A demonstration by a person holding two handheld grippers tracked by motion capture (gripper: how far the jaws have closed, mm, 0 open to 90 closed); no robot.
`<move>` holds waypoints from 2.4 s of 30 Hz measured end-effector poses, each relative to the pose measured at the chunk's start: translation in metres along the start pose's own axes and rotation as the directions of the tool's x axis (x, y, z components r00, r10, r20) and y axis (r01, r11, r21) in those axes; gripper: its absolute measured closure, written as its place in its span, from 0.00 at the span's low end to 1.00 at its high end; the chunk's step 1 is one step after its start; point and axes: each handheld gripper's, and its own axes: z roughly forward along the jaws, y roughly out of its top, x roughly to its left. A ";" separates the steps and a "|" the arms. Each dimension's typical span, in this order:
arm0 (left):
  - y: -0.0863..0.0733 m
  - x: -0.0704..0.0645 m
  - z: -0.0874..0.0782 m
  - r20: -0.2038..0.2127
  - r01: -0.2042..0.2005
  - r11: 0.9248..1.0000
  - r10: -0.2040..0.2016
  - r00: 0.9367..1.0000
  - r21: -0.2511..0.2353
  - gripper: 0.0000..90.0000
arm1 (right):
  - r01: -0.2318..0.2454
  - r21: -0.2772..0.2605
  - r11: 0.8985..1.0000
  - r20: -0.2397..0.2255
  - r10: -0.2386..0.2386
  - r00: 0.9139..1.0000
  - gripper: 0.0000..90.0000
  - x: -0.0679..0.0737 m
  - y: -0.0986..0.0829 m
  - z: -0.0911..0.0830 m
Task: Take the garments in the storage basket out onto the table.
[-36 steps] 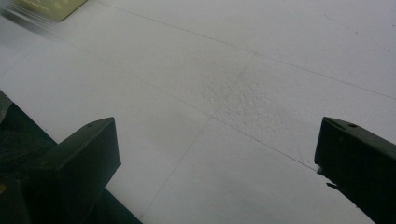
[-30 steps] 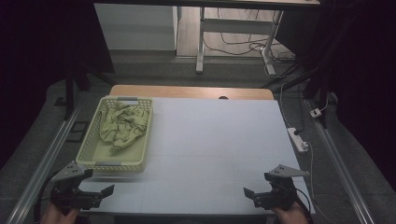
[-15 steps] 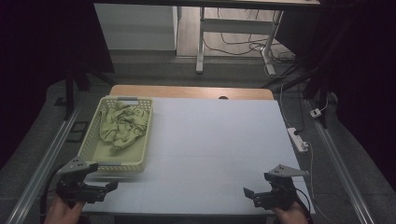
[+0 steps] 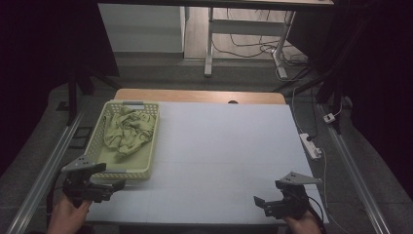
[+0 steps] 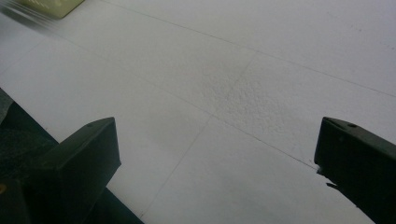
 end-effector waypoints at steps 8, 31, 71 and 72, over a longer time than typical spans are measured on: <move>0.012 0.010 0.012 -0.006 -0.019 1.000 0.019 1.000 -0.020 0.00 | 0.003 0.004 1.000 0.002 -0.003 1.000 0.00 0.000 0.000 0.000; 0.044 0.036 0.040 -0.023 0.023 1.000 -0.022 0.999 0.014 0.00 | -0.004 0.005 1.000 -0.002 0.004 1.000 0.00 -0.001 0.000 0.001; 0.099 0.094 0.087 -0.097 0.058 0.995 -0.050 0.994 0.082 0.00 | -0.002 0.017 1.000 -0.012 0.002 1.000 0.00 -0.001 0.000 0.002; 0.099 0.096 0.088 -0.098 0.059 0.995 -0.051 0.994 0.081 0.00 | -0.002 0.017 1.000 -0.012 0.002 1.000 0.00 -0.001 0.000 0.002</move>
